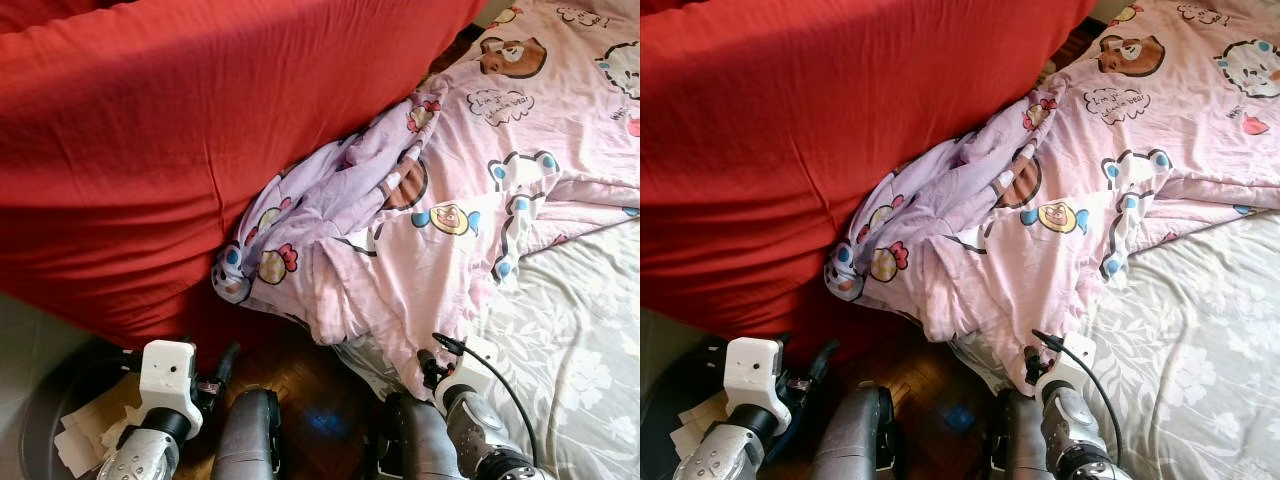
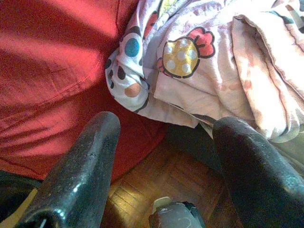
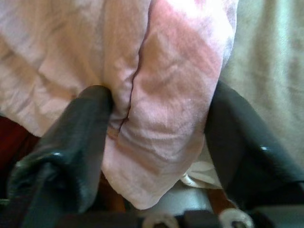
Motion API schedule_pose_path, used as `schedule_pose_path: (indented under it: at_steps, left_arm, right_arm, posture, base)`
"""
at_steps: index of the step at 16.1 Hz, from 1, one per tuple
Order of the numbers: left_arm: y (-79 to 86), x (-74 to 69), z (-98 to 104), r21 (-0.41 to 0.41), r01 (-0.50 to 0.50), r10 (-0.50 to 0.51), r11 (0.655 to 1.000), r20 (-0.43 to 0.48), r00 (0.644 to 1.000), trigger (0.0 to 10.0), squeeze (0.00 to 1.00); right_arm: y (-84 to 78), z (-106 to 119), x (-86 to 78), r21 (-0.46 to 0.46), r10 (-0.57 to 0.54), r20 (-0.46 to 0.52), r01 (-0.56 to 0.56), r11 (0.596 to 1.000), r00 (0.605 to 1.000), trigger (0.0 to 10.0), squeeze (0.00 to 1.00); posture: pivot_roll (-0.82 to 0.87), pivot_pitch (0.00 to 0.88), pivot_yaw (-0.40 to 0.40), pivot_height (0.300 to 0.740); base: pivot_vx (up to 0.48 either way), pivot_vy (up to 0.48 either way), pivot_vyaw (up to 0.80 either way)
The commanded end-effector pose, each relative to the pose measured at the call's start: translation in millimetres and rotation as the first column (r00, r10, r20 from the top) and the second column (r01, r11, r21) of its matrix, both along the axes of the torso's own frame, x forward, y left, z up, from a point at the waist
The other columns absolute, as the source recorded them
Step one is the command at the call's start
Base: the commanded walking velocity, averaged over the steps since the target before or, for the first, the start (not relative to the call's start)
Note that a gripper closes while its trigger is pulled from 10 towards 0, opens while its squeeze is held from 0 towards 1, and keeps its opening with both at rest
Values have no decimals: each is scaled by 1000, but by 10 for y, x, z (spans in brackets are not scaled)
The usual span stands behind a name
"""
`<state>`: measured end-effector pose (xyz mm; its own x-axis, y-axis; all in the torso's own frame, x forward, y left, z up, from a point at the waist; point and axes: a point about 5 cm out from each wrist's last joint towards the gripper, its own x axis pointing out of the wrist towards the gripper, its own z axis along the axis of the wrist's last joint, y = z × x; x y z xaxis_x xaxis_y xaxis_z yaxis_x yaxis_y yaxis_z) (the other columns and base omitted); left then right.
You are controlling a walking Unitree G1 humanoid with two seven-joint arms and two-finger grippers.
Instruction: Clean up the room
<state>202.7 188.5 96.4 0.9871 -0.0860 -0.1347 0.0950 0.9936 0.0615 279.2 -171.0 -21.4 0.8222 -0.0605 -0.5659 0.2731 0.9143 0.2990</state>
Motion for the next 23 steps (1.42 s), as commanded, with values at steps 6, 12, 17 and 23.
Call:
schedule_pose_path:
  at_steps: [6,12,17,23]
  left_arm:
    - [-9,47,-74,-8,-5,5,1000,-28,1000,10000,0]
    - [15,213,-159,-6,-15,15,1000,-19,1000,10000,0]
    - [73,404,-331,-24,-57,56,998,-39,998,10000,0]
    - [175,480,-686,-20,-115,111,993,-132,985,10000,0]
  right_arm:
    - [33,-143,-170,12,-3,-54,3,1000,999,0,0]
    - [-31,-129,-162,8,-23,-43,24,1000,999,0,0]
    - [-197,-182,-273,-20,-54,-44,53,998,998,0,0]
    - [-276,-260,-442,-26,-92,-25,91,995,995,0,0]
  posture:
    - [199,309,10,643]
    - [168,224,3,643]
    - [124,130,-3,643]
    - [60,23,1,643]
  base:
    - [0,0,0]
    - [0,0,0]
    - [0,0,0]
    - [0,0,0]
